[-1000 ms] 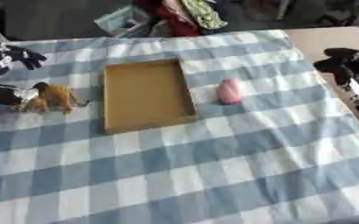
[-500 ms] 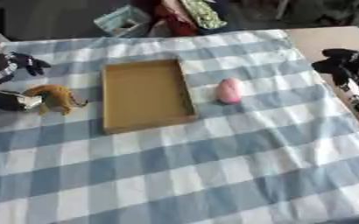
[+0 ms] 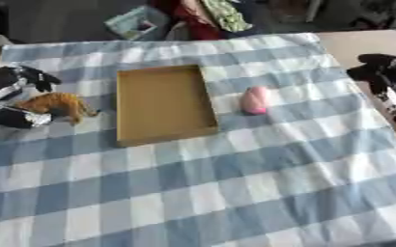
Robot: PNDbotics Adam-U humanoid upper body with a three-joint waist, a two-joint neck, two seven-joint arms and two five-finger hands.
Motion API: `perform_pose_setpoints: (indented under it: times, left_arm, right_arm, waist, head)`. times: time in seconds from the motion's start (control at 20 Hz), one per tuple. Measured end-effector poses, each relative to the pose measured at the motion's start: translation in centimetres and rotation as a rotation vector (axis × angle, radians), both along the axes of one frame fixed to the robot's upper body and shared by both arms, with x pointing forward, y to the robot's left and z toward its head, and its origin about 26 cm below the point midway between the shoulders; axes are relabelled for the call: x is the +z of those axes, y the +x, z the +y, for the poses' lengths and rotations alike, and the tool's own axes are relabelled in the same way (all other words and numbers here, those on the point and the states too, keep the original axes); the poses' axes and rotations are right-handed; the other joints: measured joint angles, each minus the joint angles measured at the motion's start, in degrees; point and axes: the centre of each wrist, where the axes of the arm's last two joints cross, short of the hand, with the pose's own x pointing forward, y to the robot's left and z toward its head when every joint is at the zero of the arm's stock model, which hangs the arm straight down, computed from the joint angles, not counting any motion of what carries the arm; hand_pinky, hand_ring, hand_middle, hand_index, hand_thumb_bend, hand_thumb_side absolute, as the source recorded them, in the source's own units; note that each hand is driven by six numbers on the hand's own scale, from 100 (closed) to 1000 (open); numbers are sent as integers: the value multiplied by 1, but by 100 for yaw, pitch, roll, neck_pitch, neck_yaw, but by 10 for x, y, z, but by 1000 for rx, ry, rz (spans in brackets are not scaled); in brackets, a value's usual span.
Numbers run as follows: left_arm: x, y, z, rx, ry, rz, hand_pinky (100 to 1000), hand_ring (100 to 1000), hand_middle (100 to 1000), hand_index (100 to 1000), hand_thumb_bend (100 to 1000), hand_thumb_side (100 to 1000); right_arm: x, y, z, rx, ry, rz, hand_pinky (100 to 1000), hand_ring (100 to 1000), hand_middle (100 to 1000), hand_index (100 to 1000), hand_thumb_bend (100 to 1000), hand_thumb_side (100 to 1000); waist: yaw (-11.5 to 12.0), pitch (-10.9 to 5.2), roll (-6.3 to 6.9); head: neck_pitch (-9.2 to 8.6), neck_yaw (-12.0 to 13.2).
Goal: Pick up objects on the table and place them in the box.
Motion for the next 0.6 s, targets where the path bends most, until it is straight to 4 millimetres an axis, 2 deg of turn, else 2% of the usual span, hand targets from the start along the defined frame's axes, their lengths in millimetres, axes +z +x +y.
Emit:
perform_pose_setpoints:
  times: [0.25,0.6]
  left_arm:
    - [-5,0,1,4,18,13,835,622,597,838,324,484]
    - [-12,-1,0,13,27,23,800,568,534,778,292,376]
  right_arm:
    - [-1,0,0,0,0,3,840,800,643,854,100,597]
    - [-1,0,0,0,0,3,840,800,643,854,100,599]
  waist:
    - [3,6,-11]
    - [2,20,-11]
  head:
    - [60,169]
    - [114,257]
